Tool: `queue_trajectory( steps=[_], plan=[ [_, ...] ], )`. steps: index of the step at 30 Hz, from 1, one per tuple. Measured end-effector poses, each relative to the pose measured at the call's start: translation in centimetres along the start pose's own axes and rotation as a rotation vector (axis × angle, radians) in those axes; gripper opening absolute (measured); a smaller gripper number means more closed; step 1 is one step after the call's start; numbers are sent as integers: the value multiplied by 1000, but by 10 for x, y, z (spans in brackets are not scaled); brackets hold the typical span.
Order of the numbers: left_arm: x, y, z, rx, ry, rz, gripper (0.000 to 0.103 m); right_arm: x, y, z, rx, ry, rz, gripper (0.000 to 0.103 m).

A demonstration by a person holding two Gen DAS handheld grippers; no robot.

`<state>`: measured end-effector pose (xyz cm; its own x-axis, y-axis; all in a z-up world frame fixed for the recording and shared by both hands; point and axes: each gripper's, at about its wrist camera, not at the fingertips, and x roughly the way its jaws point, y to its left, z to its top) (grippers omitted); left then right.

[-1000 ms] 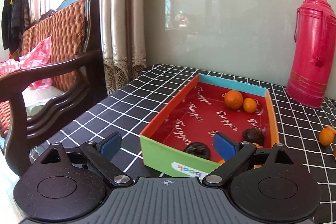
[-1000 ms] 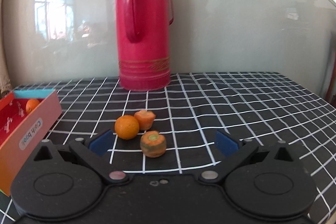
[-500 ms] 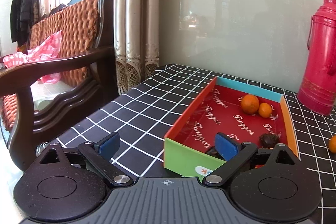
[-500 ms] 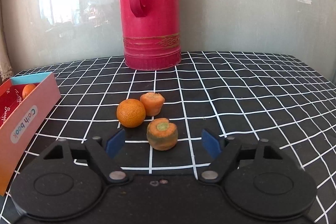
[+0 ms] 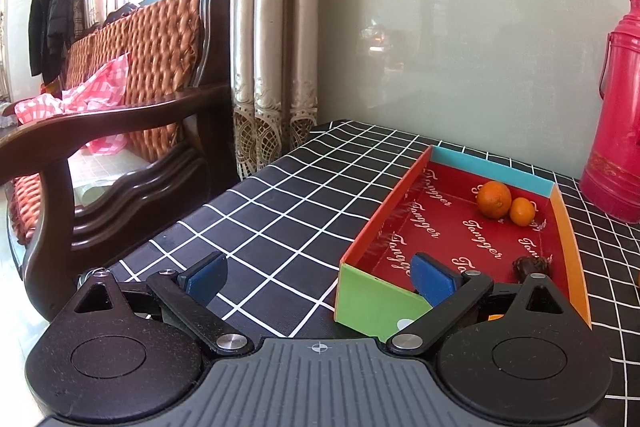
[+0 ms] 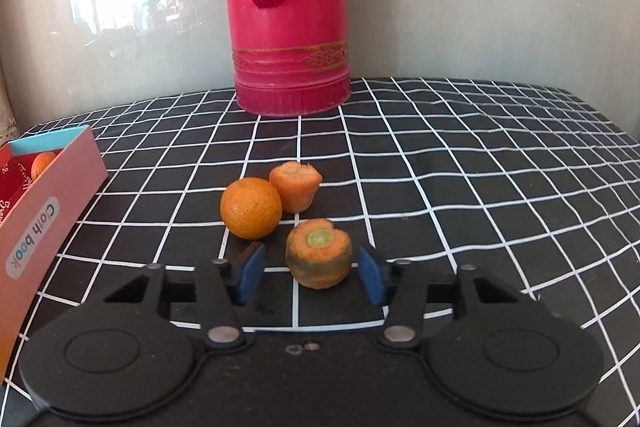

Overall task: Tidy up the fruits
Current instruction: 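Move the right tool to the green-cored carrot piece and grasp it, then carry the green-cored carrot piece into the red box, open the right tool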

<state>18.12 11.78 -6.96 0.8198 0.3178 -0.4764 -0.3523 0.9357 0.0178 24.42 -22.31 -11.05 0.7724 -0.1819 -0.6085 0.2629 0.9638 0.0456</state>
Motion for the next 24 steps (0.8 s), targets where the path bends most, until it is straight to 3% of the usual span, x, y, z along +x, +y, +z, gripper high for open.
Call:
queue_trajectory(
  steps=[4,15,24],
  plan=[
    [-1,-2,0,0,-2,-2,97,0,0,-1,-14,-4,-7,27],
    [-1,-2,1,-13,0,3,97,-12,1,-1,-18,-37,26,27],
    [0,5,2,-44,9,8,97,-46,19,-4,-61,-112,193,27]
  ],
)
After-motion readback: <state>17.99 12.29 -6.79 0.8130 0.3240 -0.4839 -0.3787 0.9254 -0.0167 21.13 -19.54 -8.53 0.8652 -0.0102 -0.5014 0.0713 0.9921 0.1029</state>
